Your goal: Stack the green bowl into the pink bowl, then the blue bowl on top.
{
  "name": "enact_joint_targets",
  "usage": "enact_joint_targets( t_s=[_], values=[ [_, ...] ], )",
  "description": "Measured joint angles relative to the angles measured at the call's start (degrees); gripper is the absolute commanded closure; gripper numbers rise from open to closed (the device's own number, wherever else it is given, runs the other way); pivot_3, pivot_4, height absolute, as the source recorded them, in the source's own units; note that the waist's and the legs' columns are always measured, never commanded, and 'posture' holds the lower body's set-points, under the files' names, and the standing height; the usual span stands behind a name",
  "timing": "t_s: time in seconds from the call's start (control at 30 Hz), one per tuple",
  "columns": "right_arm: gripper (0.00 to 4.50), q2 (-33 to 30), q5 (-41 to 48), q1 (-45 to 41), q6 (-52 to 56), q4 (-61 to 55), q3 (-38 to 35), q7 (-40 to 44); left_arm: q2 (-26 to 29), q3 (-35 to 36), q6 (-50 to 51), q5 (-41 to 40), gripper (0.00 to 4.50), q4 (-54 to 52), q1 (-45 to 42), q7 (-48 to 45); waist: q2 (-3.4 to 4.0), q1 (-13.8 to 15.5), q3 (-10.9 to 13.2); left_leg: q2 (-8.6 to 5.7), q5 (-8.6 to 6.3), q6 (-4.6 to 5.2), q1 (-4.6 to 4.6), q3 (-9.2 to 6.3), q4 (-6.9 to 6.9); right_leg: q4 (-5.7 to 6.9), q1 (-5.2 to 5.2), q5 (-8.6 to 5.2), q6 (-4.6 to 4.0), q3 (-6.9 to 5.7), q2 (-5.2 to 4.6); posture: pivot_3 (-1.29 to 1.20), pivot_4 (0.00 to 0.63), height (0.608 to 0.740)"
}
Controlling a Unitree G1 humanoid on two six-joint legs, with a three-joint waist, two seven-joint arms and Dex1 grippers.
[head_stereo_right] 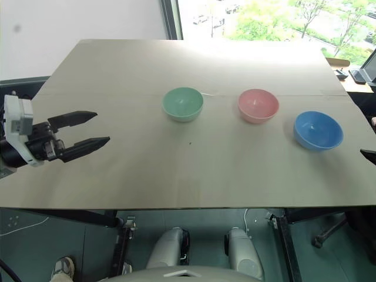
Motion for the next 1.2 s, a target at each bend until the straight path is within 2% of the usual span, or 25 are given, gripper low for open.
enact_joint_targets(
  t_s=[0.27, 0.4, 0.5, 0.67, 0.73, 0.8, 0.9, 1.0, 1.2],
  values=[
    [0.0, 1.2, 1.2, -5.1, 1.5, -3.3, 4.9, -2.5, -1.6, -2.6, 0.3, 0.0, 0.02, -0.3, -2.4, 1.4, -0.01, -0.2, 0.0, 0.0, 0.0, 0.0, 0.0, 0.0, 0.0, 0.01, -0.01, 0.01, 0.0, 0.01, 0.01, 0.0, 0.15, 0.74],
    [0.0, 4.8, 1.1, -11.4, 1.8, -6.6, 12.1, -8.1, -2.6, -3.8, 0.7, 0.0, 0.02, -1.7, -2.8, 2.4, 0.0, -0.5, 0.0, 0.0, 0.0, 0.0, -0.01, 0.04, 0.0, 0.03, -0.03, 0.03, 0.0, 0.05, 0.01, 0.0, 0.15, 0.74],
    [0.0, 6.2, -0.3, -16.6, 4.1, -9.9, 19.7, -12.4, -3.6, -5.0, 0.6, 0.1, 0.02, -3.0, -2.8, 3.0, 0.03, -0.5, 0.0, 0.01, 0.0, 0.0, -0.02, 0.04, 0.0, 0.05, -0.07, 0.03, -0.01, 0.06, 0.01, 0.0, 0.15, 0.74],
    [0.0, 15.6, -8.7, -33.3, 8.2, -12.2, 42.2, -20.2, -7.7, -8.3, -1.2, 0.5, 0.02, -7.1, -2.7, 4.1, -0.05, -0.6, 0.1, 0.03, 0.0, 0.0, -0.17, 0.17, 0.03, 0.31, -0.37, 0.04, -0.02, 0.2, 0.05, 0.0, 0.15, 0.74],
    [0.0, 17.7, -10.7, -36.7, 8.2, -9.9, 45.8, -21.0, -8.4, -8.6, -1.2, 0.4, 0.02, -8.0, -2.4, 4.4, -0.08, -0.4, 0.1, 0.02, 0.0, 0.0, -0.22, 0.17, 0.03, 0.31, -0.41, 0.04, -0.03, 0.2, 0.05, 0.0, 0.15, 0.74],
    [0.0, 22.1, -15.0, -44.4, 6.7, -2.4, 51.5, -21.7, -9.5, -8.5, -1.3, 0.4, 0.02, -10.2, -0.9, 5.7, -0.09, 0.0, 0.1, 0.01, 0.01, 0.0, -0.4, 0.21, 0.06, 0.29, -0.57, 0.04, -0.03, 0.21, 0.02, 0.0, 0.15, 0.74],
    [0.0, 26.2, -20.1, -50.5, 2.7, 6.5, 56.1, -23.1, -10.5, -8.6, -1.4, 0.4, 0.02, -12.7, 1.0, 6.8, -0.1, 0.1, 0.1, 0.01, 0.01, 0.0, -0.86, 0.12, 0.15, 0.33, -0.95, 0.06, -0.03, 0.14, 0.02, 0.0, 0.15, 0.74],
    [0.77, 28.3, -22.9, -53.0, -0.3, 14.2, 58.2, -23.2, -10.6, -8.0, -1.4, 0.1, 0.0, -14.1, 1.9, 7.5, -0.1, 0.4, 0.1, 0.01, 0.01, 0.0, -0.92, 0.12, 0.17, 0.31, -0.99, 0.06, -0.04, 0.12, 0.01, 0.0, 0.15, 0.74],
    [3.35, 29.9, -27.9, -57.8, -7.6, 27.8, 60.2, -21.6, -11.0, -6.1, -1.4, -2.0, 0.0, -16.5, 3.5, 8.5, -0.1, 0.2, 0.1, 0.02, 0.01, 0.0, -0.9, 0.13, 0.17, 0.33, -0.99, 0.06, -0.04, 0.12, 0.02, 0.0, 0.15, 0.74]
  ],
)
